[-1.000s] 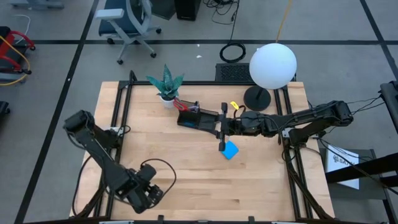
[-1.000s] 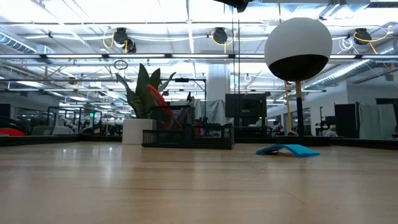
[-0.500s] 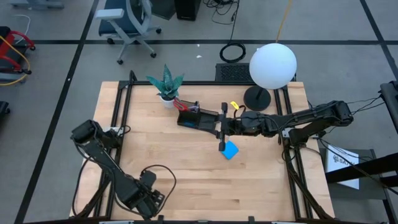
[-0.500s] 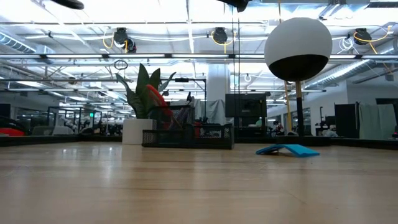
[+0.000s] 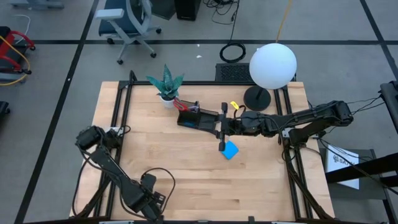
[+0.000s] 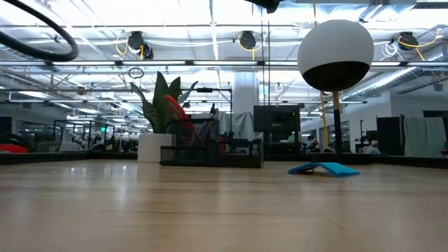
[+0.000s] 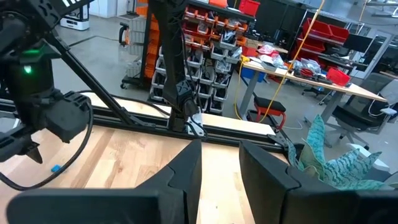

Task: Pick and place office supplies into organizer
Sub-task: Put the blue paper clip into the black desk organizer

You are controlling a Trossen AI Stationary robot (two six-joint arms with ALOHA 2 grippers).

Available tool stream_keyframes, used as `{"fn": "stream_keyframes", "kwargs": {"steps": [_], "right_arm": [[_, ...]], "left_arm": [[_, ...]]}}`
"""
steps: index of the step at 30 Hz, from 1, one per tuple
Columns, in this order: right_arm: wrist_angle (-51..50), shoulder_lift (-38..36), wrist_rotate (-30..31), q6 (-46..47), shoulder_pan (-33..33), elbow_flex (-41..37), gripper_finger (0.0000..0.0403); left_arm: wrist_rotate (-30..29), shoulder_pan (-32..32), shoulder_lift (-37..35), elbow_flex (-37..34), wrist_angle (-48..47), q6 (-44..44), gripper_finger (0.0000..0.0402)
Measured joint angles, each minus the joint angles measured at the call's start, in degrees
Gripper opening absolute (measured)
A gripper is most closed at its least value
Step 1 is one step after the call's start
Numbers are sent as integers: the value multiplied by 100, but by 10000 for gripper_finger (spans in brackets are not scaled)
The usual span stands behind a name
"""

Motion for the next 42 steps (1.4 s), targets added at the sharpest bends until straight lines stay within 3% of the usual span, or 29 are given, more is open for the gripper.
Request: {"fn": "stream_keyframes", "kwargs": {"steps": [15, 25, 36, 42], "right_arm": [[46, 0, 0, 8, 1, 0, 100], [44, 0, 0, 13, 0, -2, 100], [82, 0, -2, 17, 2, -2, 100], [83, 0, -4, 17, 2, -2, 100]], "left_arm": [[-174, 29, 84, -234, 96, -61, 292], [26, 109, 40, -978, 1364, 86, 292], [52, 63, 62, -979, 1701, 150, 292], [114, -88, 37, -977, 2043, 635, 292]]}}
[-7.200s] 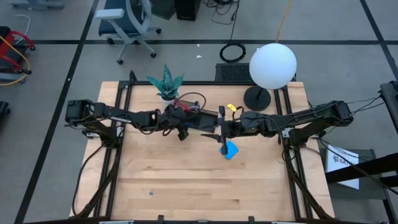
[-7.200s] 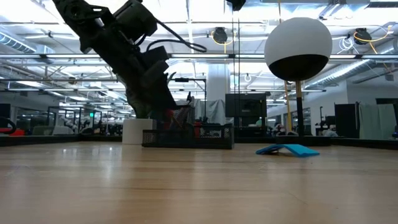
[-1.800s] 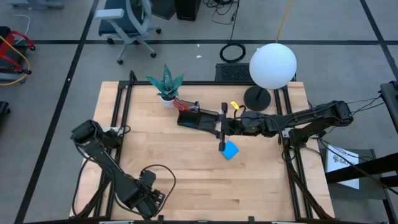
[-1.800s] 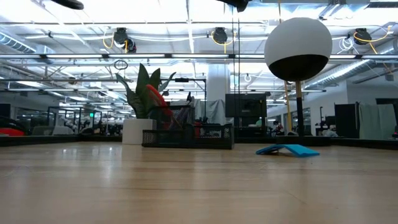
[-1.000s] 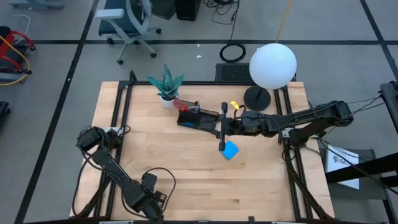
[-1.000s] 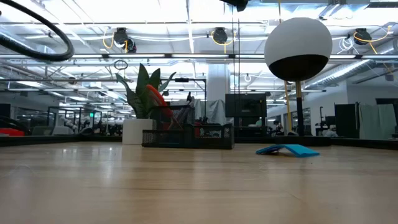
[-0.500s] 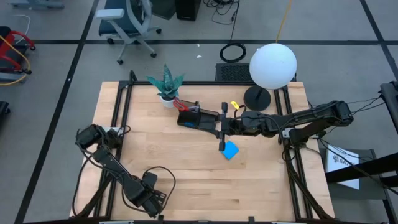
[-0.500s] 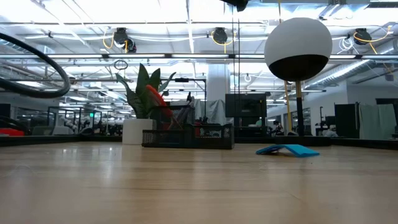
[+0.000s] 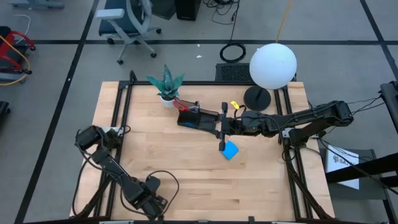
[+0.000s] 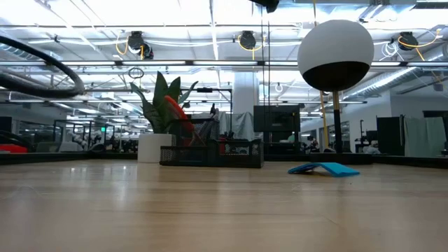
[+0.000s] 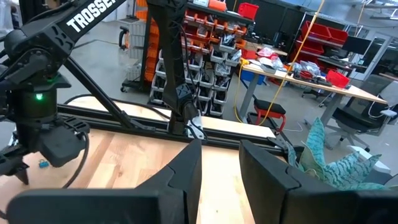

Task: Pick and place office supplies into organizer
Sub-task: Put the blue paper clip into the black desk organizer

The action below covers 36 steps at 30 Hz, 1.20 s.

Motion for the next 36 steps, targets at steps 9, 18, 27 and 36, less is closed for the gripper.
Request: {"fn": "stream_keyframes", "kwargs": {"steps": [9, 18, 27, 36], "right_arm": [[0, 2, 0, 2, 0, 0, 100], [-2, 2, 0, 140, 0, 0, 100], [0, 2, 0, 199, 0, 0, 100], [-1, 4, 0, 199, 0, 0, 100]], "left_arm": [[180, -206, -91, -4, 174, 460, 292], [-301, -204, -111, -4, 293, 636, 292], [-602, -204, -115, -2, 344, 913, 292], [-241, -138, -115, -2, 364, 46, 292]]}}
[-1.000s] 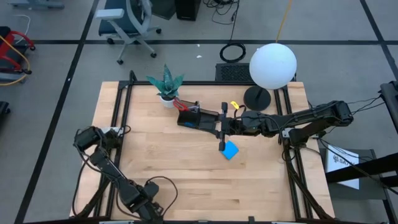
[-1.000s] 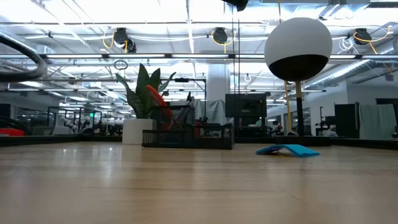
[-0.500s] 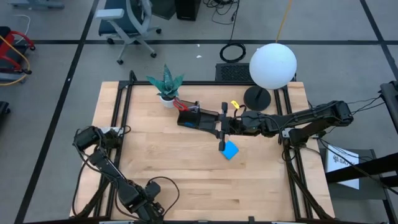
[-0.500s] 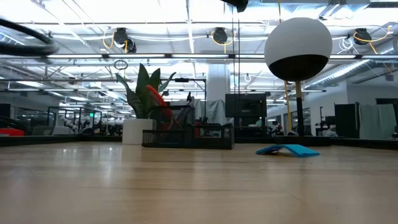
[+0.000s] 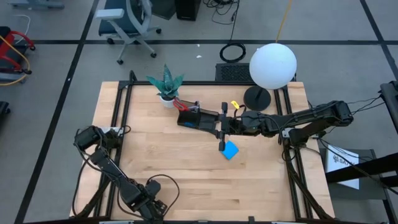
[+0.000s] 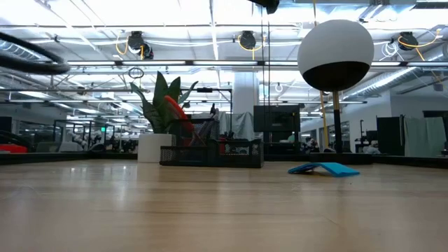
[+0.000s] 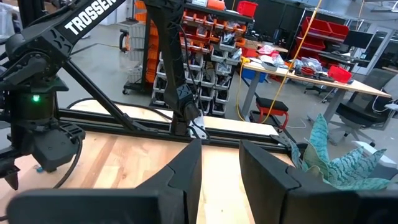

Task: Pick and place office supplies into organizer
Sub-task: Put the blue paper clip into the black desk organizer

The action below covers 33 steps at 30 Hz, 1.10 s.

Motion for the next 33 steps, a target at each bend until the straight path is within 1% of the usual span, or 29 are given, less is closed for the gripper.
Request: {"fn": "stream_keyframes", "kwargs": {"steps": [3, 10, 20, 29, 33], "right_arm": [[1, 0, 0, 66, 0, 0, 100], [-1, 0, 0, 100, 0, 0, 100], [0, 0, 0, 102, 0, 0, 100], [-1, 0, 0, 102, 0, 0, 100], [-2, 0, 0, 102, 0, 0, 100]], "left_arm": [[136, -17, 0, 0, -36, -173, 292], [181, -136, -1, 2, -276, -630, 292], [45, -482, -2, 2, -135, -1398, 292], [35, -481, -4, 2, -154, -1495, 292], [76, -408, 0, 2, -153, -1396, 292]]}}
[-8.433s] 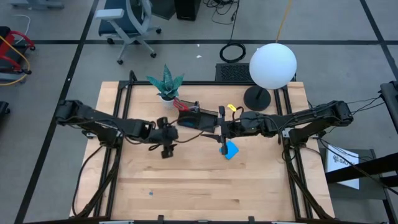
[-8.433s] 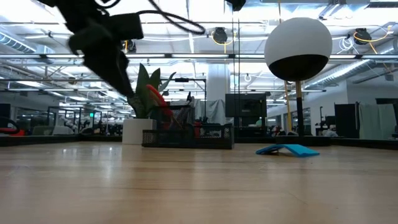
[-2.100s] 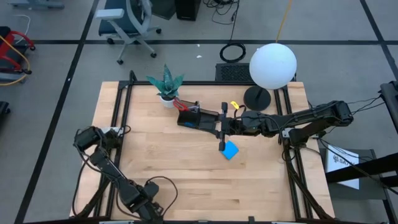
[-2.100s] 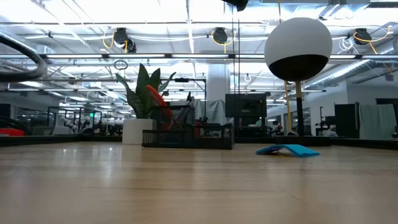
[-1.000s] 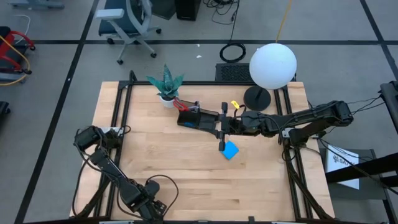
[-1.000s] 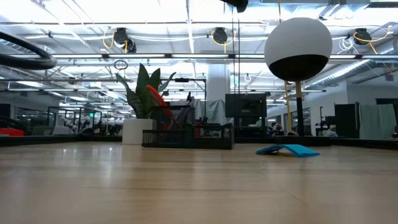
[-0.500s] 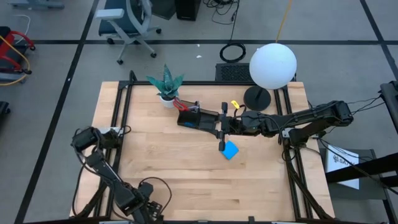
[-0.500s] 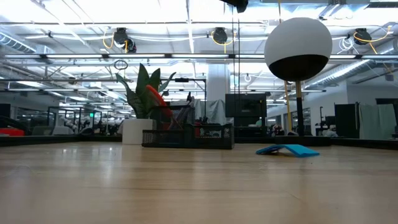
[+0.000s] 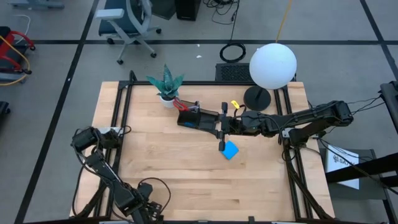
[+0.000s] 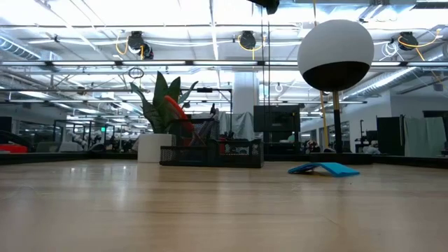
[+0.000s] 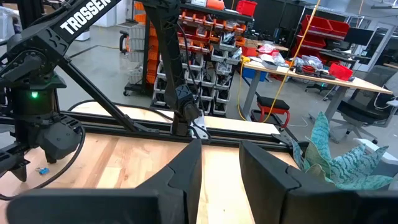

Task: Pick and place office supplies into organizer
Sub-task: Put the blue paper clip into the black desk organizer

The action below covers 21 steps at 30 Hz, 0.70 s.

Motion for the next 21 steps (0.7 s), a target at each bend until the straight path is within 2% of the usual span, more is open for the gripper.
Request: {"fn": "stream_keyframes", "kwargs": {"steps": [6, 13, 21], "right_arm": [[0, 0, 0, 0, 0, 0, 100], [0, 0, 0, 0, 0, 0, 100], [0, 0, 0, 2, 0, 0, 100]], "left_arm": [[45, 155, 8, 2, 23, 319, 292], [37, 196, 36, 5, -28, 310, 292], [411, 274, 303, 24, 96, 371, 292]]}}
